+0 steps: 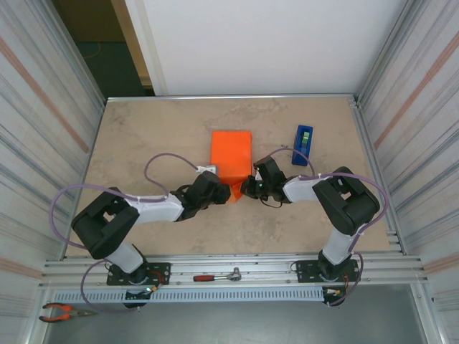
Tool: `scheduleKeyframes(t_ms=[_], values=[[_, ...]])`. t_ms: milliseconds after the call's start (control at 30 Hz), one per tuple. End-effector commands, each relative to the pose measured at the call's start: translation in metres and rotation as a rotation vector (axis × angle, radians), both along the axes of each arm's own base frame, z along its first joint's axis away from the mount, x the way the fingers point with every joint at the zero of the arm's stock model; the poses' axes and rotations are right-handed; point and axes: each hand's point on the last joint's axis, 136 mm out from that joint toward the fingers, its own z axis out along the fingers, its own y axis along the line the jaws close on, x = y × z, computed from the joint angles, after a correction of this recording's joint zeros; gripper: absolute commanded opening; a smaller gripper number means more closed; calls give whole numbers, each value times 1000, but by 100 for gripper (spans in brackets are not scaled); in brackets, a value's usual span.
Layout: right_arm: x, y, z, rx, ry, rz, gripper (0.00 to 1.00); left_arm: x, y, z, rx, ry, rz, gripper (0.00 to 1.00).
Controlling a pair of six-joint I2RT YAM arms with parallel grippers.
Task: Wrap the gift box in paper
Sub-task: Fold the wrapping paper for the gift box.
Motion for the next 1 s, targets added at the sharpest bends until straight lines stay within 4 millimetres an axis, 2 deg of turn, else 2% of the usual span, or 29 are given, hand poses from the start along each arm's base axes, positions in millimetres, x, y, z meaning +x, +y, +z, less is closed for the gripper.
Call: scheduleKeyframes(t_ms=[0, 167, 300, 400, 500, 600, 967], values=[[-30, -12, -37, -111, 123, 32, 0, 4, 2, 41, -87, -129, -5, 43], [-31, -13, -38, -115, 126, 32, 0, -4, 39, 59, -66, -192, 82, 51], [-32, -13, -39, -118, 129, 36, 0, -12, 79, 51, -2, -166, 178, 51], [-32, -12, -39, -120, 133, 39, 0, -16, 105, 34, 37, -83, 251, 38], [-32, -12, -40, -121, 135, 41, 0, -15, 116, 18, 42, -16, 265, 17], [-32, -11, -41, -122, 136, 43, 0, -11, 114, 5, 47, 33, 235, 8], [-32, -11, -40, -128, 134, 45, 0, 4, 76, -22, 58, 112, 103, 6]])
